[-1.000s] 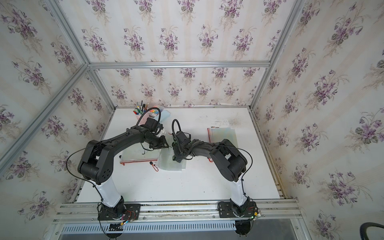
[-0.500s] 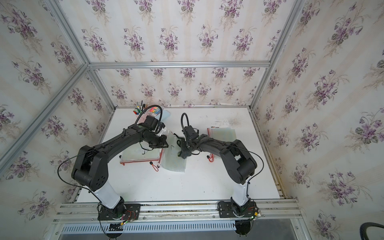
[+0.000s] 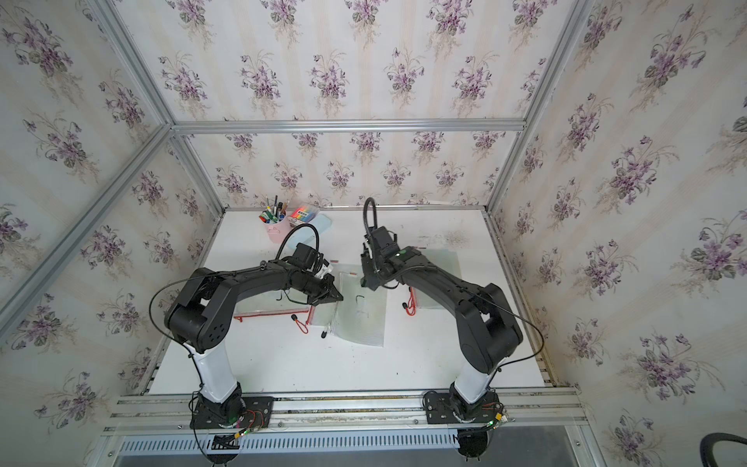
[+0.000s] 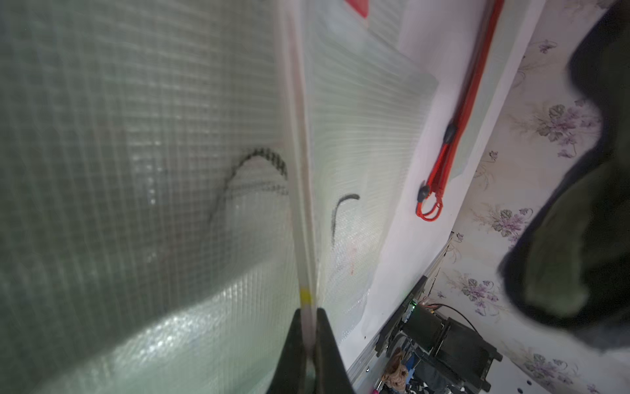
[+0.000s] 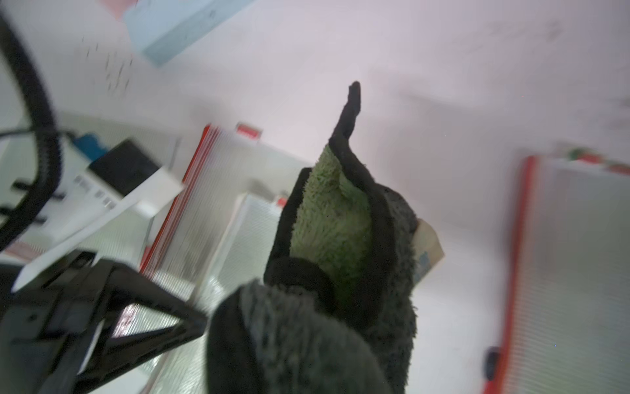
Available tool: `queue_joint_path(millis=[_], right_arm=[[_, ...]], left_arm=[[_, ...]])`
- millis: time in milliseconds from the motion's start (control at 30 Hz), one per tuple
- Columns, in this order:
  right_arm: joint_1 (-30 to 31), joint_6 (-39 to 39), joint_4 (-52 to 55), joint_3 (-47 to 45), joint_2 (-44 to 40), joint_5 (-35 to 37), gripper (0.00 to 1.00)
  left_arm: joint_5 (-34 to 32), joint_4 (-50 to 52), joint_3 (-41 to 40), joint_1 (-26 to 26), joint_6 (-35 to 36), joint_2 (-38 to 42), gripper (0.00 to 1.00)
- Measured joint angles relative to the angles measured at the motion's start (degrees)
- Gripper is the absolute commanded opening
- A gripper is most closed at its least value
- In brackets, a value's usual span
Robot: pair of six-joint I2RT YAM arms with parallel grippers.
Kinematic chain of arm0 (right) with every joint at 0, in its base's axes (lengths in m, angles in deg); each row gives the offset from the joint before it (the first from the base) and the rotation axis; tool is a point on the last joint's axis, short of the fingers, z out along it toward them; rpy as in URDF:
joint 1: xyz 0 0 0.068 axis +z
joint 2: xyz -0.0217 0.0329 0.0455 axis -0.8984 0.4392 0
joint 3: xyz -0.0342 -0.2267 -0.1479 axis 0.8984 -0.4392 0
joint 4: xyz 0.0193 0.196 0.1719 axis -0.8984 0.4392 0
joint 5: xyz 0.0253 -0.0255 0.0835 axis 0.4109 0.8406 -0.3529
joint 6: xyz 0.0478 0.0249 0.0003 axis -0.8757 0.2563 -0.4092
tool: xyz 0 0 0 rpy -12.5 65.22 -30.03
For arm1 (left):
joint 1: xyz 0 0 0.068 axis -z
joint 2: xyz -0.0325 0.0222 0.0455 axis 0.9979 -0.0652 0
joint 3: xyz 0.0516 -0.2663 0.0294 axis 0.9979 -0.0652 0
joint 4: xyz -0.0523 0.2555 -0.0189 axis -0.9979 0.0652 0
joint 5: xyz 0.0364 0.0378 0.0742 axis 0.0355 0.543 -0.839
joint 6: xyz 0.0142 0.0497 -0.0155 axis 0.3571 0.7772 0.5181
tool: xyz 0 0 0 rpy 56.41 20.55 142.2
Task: Wipe the document bag
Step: Adjust the document bag, then wipe the dirt from the document bag.
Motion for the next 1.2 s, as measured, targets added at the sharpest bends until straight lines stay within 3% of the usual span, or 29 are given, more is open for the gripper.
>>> queue_joint_path(millis=[133,367,533,700,867,1100,1200], right_arm=[[6.7,-3.1,-0.4,0.6,7.2,-0.2,0.16],[4.9,-7.2,-4.2,-0.3,13.0,5.1,0.15],[1.4,-7.4,-6.3,-2.4,11.7,9.6,0.15],[4.1,-6.9,-6.9,-4.5,10.8,13.2,0.16],[0.3,-9.7,-10.0,-7.4,9.4,10.1,0.15],[7.4,-7.8,-7.5,-5.6,10.2,13.4,0.15],[2.2,-7.8,-9.4,-6.9,9.7,12.9,0.15]], left_arm=[[-1.2,-1.9,0.4,1.9,-2.2,-1.8,0.00],[-1.2,-3.6,1.4,2.8,-2.8,-4.6,0.00],[-1.2,-6.2,0.4,3.0,-3.1,-4.6,0.00],[-1.1,-6.1,0.6,3.1,-3.1,-4.7,0.00],[-1.5,-5.2,1.1,3.2,-2.5,-4.8,0.00],[-1.5,-4.3,1.6,3.2,-1.7,-5.0,0.00],[-1.5,-4.4,1.5,3.2,-1.5,-5.0,0.00]])
